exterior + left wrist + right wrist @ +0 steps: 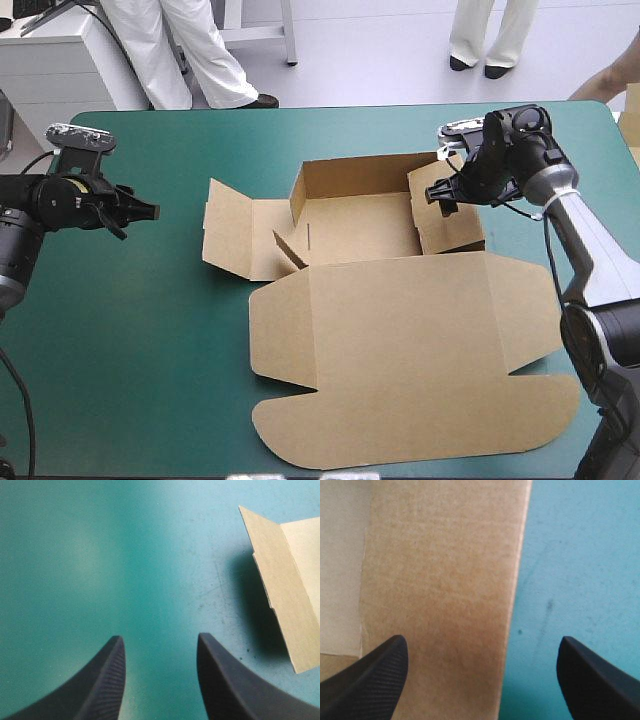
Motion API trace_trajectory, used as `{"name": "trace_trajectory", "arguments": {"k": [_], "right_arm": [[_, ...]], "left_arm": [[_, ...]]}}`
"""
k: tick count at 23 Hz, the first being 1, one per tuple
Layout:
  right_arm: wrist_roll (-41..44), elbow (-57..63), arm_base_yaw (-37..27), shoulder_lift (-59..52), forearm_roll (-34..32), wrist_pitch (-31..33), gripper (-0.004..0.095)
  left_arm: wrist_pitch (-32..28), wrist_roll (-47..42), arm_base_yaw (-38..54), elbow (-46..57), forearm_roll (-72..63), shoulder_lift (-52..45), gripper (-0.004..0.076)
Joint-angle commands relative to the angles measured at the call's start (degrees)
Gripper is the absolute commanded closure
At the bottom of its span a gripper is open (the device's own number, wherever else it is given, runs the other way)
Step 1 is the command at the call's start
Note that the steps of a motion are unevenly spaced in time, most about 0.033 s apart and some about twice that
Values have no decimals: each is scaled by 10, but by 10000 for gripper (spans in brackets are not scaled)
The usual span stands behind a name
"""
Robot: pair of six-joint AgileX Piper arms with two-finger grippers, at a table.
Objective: Fold the box
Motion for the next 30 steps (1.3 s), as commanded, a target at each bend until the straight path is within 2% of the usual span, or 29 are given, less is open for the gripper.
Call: {"name": "trace_trajectory", "arguments": {"k": [1,6,8,12,13,14,15,20,30], "right_arm": [[-3,-13,-4,-5,5,-38,162],[-3,-13,-4,30,6,-56,196],[-3,-13,-4,42,6,-58,271],[-3,-13,-4,46,6,-67,529],[-3,-13,-4,46,4,-71,622],[-3,-13,-4,46,-2,-73,831],[-4,-13,-4,46,-4,-77,921],[-3,-18,-4,34,-2,-76,930],[-3,-118,-24,-38,14,-64,930]], "left_arm": [[-29,-1,0,-15,-17,-20,398],[-27,4,0,-15,-13,-20,400],[-25,9,0,-15,-13,-20,400],[-22,9,0,-15,-13,-20,400],[-22,9,0,-15,-13,-20,400],[-22,9,0,-15,-13,-20,400],[-22,9,0,-15,-13,-20,400],[-22,9,0,-15,-13,-20,400],[-42,9,0,-15,-16,-20,400]]}}
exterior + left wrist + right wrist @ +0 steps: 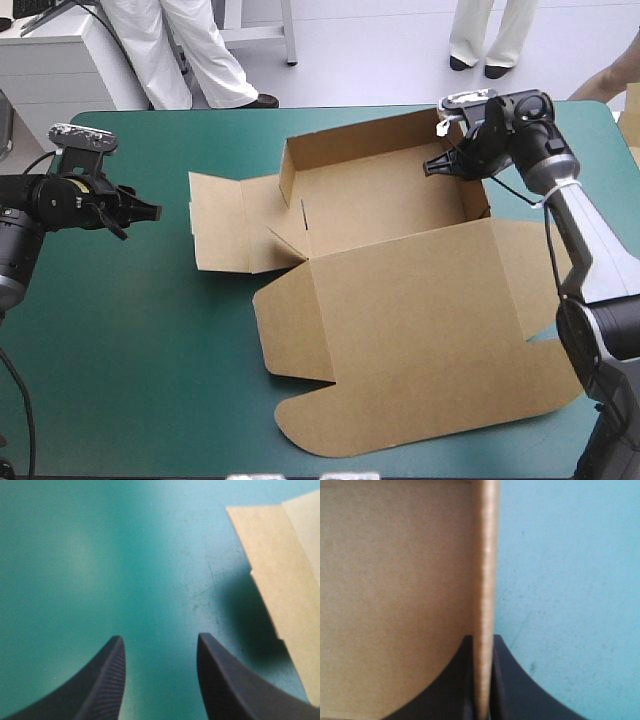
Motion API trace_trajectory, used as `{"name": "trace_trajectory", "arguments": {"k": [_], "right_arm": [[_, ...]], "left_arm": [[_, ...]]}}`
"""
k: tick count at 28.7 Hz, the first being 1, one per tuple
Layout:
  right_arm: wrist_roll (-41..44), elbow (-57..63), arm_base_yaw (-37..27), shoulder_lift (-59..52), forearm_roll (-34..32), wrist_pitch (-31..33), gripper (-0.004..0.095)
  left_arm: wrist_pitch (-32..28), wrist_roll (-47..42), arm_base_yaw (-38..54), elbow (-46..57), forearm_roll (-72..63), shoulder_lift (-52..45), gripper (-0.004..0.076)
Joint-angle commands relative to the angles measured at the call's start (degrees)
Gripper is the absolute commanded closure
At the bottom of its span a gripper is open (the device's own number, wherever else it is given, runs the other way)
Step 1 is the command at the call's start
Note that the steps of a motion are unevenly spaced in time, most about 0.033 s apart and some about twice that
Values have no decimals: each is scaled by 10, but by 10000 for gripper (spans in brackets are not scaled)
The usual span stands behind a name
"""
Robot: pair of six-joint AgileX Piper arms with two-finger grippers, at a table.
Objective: Fold the box
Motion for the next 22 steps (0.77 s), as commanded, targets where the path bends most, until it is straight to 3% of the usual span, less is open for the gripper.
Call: {"name": "trace_trajectory", "arguments": {"k": [1,15,22], "right_arm": [[-1,-52,-24,-58,24,-14,930],[-82,-85,-174,-116,284,14,930],[-90,-79,-178,-121,308,29,929]], "left_arm": [[-45,0,0,-15,-6,-20,400],[-128,39,0,-15,-92,35,400],[-163,127,0,-15,-238,92,400]]}}
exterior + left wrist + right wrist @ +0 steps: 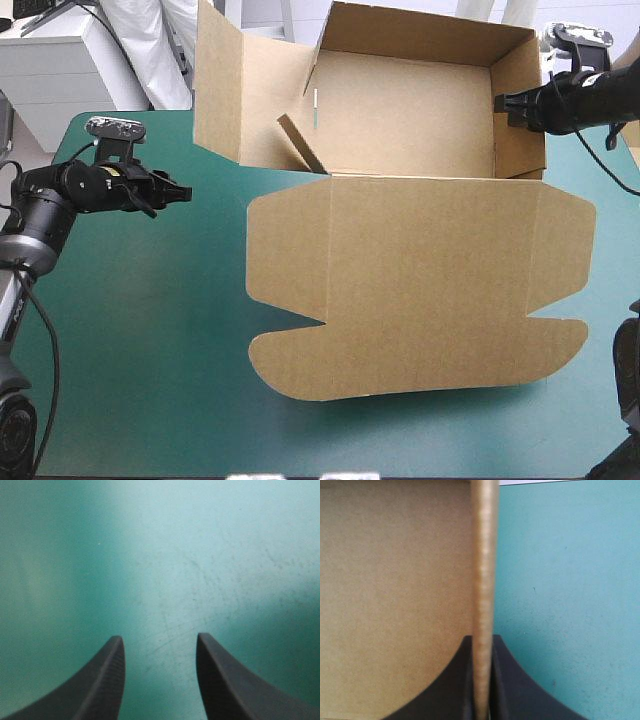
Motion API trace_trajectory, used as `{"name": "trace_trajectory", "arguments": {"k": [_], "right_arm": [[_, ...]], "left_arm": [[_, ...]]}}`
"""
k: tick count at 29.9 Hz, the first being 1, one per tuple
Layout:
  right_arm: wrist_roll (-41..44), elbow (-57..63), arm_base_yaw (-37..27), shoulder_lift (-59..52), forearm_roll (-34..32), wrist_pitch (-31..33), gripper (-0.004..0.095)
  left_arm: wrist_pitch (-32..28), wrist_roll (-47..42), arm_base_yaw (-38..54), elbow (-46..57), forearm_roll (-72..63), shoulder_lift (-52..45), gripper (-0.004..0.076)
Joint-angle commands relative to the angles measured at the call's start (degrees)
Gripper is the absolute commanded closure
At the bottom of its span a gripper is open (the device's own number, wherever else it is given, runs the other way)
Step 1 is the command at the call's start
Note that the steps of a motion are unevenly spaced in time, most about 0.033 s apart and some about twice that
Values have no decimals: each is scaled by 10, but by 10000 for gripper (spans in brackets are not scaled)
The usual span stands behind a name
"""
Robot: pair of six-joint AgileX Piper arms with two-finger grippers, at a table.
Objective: Fold the box
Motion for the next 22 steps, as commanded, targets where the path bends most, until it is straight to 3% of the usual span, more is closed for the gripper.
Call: {"name": "trace_trajectory", "arguments": {"k": [1,10,15,22], "right_arm": [[-5,-11,-4,-32,40,-19,929],[-21,26,-3,-32,45,-26,930],[-22,43,-1,-32,42,-38,929],[-23,49,-1,-20,42,-48,929]], "left_arm": [[-47,60,0,-15,-109,0,400],[-11,281,0,-15,-490,51,400],[83,380,-1,-15,-712,78,400],[218,406,-1,-16,-830,101,400]]}}
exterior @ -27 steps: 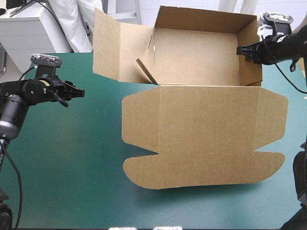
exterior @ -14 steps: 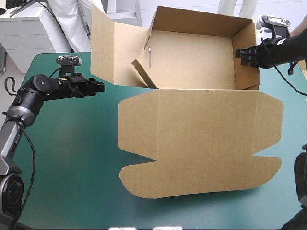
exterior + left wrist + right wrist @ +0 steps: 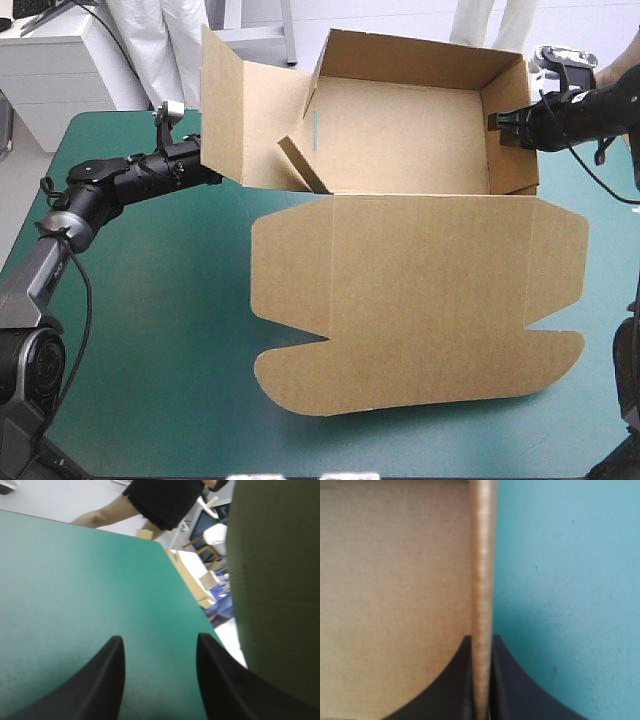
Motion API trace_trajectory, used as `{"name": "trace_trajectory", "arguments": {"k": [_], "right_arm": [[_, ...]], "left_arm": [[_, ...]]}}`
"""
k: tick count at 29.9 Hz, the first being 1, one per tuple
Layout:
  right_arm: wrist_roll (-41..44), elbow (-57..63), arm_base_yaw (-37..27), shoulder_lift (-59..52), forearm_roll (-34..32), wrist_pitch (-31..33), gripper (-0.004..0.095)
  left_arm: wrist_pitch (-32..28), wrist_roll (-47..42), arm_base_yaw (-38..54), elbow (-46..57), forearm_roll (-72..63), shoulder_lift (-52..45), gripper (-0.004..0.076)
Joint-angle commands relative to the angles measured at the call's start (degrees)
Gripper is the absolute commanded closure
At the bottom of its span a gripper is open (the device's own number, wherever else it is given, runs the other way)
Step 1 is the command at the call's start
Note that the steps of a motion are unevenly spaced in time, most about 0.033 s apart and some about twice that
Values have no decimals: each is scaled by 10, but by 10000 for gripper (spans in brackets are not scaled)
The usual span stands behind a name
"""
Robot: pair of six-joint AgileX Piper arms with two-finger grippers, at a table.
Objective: Fold the box
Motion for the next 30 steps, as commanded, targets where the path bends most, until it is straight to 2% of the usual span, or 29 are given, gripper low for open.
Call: {"name": "trace_trajectory", "arguments": {"k": [1,9,18,25,30], "right_arm": [[1,-13,-1,-20,33,-30,929],[-1,-13,-1,-5,33,-42,929],[-3,-13,-1,-4,33,-44,929],[-3,-13,-1,-4,33,-44,929],[1,-13,2,-4,33,-44,929]], "left_arm": [[77,12,-1,-16,-102,-19,400],[112,-11,-15,-67,-116,-20,400],[51,-44,-70,-124,-108,-20,394],[40,-82,-87,-164,-81,-20,281],[27,-106,-98,-193,-44,-20,275]]}}
